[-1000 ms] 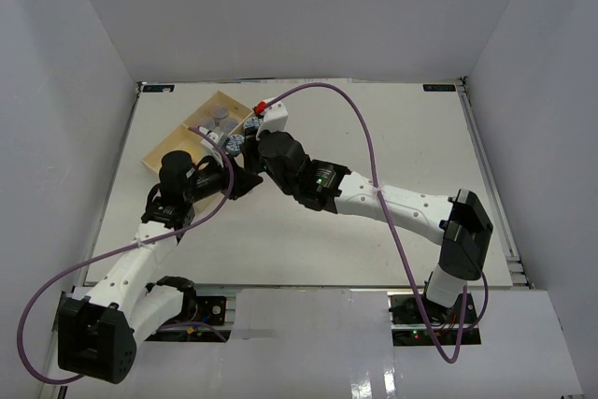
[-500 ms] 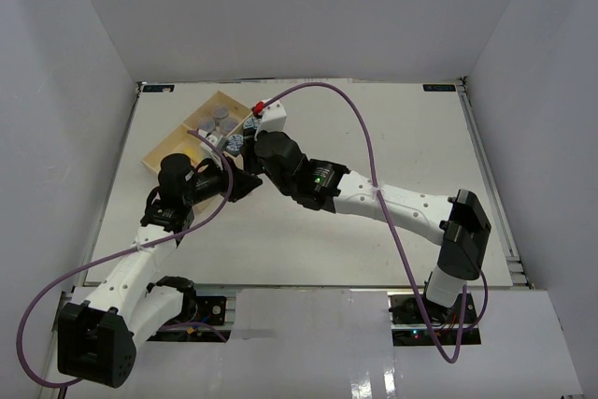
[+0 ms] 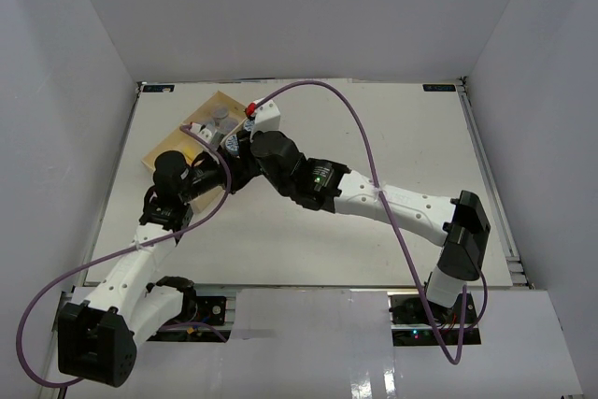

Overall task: Sort the stationery into containers
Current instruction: Place the pen in the storage box.

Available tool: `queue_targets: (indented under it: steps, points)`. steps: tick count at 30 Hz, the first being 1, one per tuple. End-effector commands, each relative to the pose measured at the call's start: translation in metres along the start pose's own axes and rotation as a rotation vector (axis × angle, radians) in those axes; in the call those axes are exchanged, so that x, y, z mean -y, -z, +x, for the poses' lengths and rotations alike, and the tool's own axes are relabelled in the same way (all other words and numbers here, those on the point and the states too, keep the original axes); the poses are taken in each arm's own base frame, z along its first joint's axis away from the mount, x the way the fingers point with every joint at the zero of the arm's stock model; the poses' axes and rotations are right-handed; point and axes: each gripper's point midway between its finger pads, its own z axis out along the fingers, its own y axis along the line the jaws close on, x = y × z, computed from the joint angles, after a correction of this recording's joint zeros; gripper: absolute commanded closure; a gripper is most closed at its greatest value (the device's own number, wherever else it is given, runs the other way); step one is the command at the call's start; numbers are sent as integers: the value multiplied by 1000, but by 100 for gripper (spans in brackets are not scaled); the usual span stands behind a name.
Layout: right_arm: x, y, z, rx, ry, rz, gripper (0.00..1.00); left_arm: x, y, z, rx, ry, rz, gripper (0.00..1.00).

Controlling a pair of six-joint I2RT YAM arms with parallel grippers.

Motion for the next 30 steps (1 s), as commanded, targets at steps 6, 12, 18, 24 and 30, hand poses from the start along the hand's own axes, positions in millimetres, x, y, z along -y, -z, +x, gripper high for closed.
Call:
queue_targets:
  steps: [6,12,18,24,30]
  points:
    - [1,9,-29,43,36,-31,51,6,0,-54,143,-105,9,100]
    - [2,9,-67,131,25,-40,44,6,-2,-52,133,-97,12,100]
    - [8,11,-101,226,9,-37,30,3,-4,-49,119,-81,8,100]
    - [28,14,-138,334,14,22,18,0,-5,-47,109,-68,-1,100]
    - [78,27,-149,368,39,179,9,-5,-8,-42,93,-41,-20,98]
